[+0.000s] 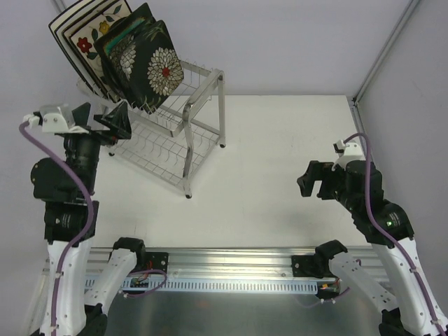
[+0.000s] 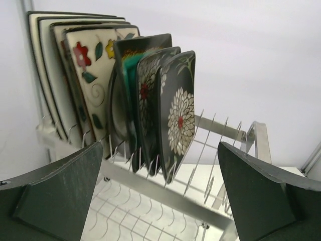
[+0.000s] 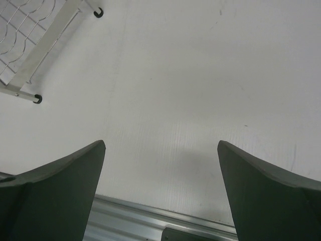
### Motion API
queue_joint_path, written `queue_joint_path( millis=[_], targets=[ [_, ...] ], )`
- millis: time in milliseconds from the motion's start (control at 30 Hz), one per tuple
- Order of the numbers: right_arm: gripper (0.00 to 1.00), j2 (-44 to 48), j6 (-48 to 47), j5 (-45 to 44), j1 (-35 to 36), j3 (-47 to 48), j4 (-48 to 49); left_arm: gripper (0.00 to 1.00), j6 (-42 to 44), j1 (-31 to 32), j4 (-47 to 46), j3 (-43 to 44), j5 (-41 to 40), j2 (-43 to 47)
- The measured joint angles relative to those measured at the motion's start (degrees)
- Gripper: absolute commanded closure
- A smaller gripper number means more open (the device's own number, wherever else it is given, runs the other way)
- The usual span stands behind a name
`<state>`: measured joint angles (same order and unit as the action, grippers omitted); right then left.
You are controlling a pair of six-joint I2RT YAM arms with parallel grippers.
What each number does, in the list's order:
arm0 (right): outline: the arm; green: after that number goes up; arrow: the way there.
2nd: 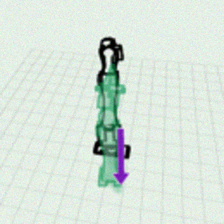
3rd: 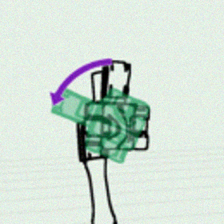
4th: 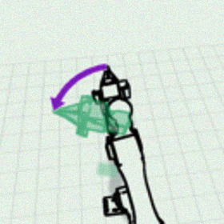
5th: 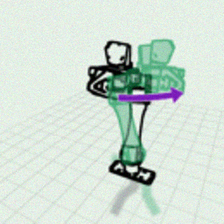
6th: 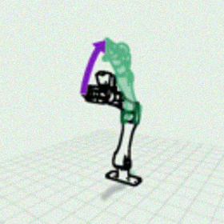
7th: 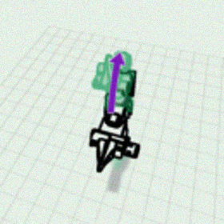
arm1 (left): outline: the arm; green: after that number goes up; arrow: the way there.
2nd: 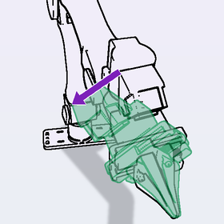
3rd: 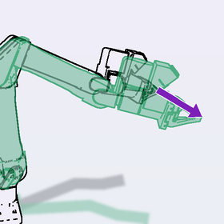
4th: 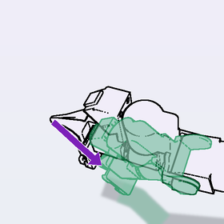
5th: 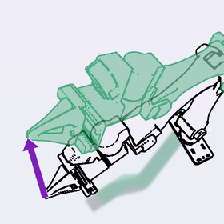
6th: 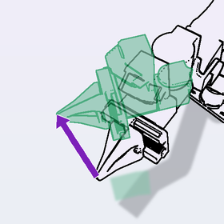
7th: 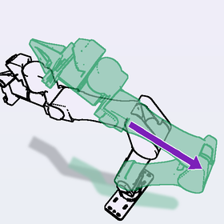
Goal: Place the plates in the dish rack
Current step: Insert the plate into the dish rack
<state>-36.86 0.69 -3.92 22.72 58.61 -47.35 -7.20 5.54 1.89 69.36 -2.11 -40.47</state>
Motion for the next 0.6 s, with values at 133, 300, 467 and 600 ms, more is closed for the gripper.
queue_joint_path(
  millis=[133,300,467,600],
  targets=[
    [0.01,1.1,-1.4,-3.8,0.0,0.9,0.3,0.01,0.0,0.0,5.4,-2.6,-2.2,7.9],
    [0.0,2.4,-3.9,-7.2,0.0,1.0,0.6,0.01,0.0,0.0,11.4,-7.1,-4.9,16.8],
    [0.0,4.0,-5.4,-10.1,0.0,1.0,1.4,0.01,-0.1,0.5,18.3,-14.1,-8.0,25.2],
    [0.0,6.8,-5.7,-12.2,0.0,1.0,1.7,0.01,-0.9,2.0,24.0,-17.0,-9.2,30.0]
  ],
)
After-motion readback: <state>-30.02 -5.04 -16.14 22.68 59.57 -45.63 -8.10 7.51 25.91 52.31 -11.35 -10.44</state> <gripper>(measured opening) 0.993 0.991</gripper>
